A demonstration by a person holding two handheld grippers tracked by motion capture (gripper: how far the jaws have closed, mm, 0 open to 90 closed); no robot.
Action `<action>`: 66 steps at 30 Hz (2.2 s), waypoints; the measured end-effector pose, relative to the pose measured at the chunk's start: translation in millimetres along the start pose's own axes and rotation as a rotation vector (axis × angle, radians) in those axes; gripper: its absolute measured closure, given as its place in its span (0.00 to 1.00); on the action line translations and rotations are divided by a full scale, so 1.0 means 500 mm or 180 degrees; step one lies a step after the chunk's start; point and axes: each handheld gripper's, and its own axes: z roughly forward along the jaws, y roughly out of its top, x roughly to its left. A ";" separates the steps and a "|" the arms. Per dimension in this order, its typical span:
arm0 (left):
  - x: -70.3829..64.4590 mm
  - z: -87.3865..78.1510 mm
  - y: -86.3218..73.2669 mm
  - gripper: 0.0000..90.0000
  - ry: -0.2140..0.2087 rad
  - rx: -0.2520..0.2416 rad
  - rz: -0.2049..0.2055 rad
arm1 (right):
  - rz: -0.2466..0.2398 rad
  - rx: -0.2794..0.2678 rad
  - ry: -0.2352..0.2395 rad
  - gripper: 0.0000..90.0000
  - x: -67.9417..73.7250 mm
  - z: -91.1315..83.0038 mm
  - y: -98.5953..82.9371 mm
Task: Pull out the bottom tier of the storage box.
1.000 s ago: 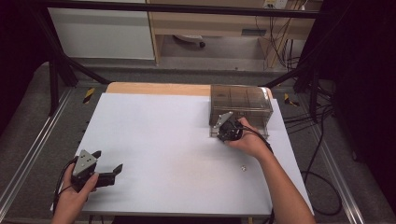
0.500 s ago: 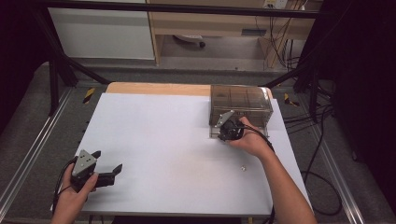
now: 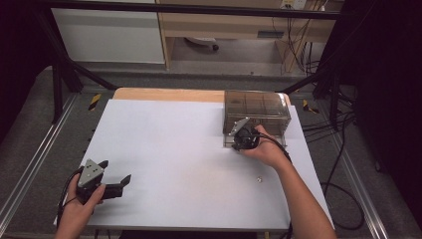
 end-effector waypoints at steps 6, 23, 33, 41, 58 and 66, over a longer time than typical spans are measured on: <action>-0.001 0.000 0.001 0.05 -0.0011 0.0000 0.0005 | -0.0001 -0.0035 0.0042 0.84 0.002 -0.012 -0.001; -0.001 -0.003 0.001 0.05 -0.0006 -0.0006 0.0020 | 0.0066 -0.0045 0.0051 0.84 0.012 -0.019 -0.003; -0.001 -0.004 0.001 0.05 -0.0012 -0.0013 0.0023 | 0.0083 -0.0037 0.0072 0.84 0.019 -0.024 -0.003; -0.002 -0.004 0.001 0.05 -0.0009 -0.0012 0.0024 | 0.0090 -0.0058 0.0075 0.84 0.019 -0.028 -0.005; 0.000 -0.003 0.001 0.05 -0.0010 -0.0006 0.0016 | 0.0044 -0.0027 0.0206 0.83 0.015 -0.011 -0.003; -0.001 -0.002 0.001 0.05 -0.0015 -0.0007 0.0014 | -0.0017 0.0027 0.0347 0.86 0.020 -0.018 -0.004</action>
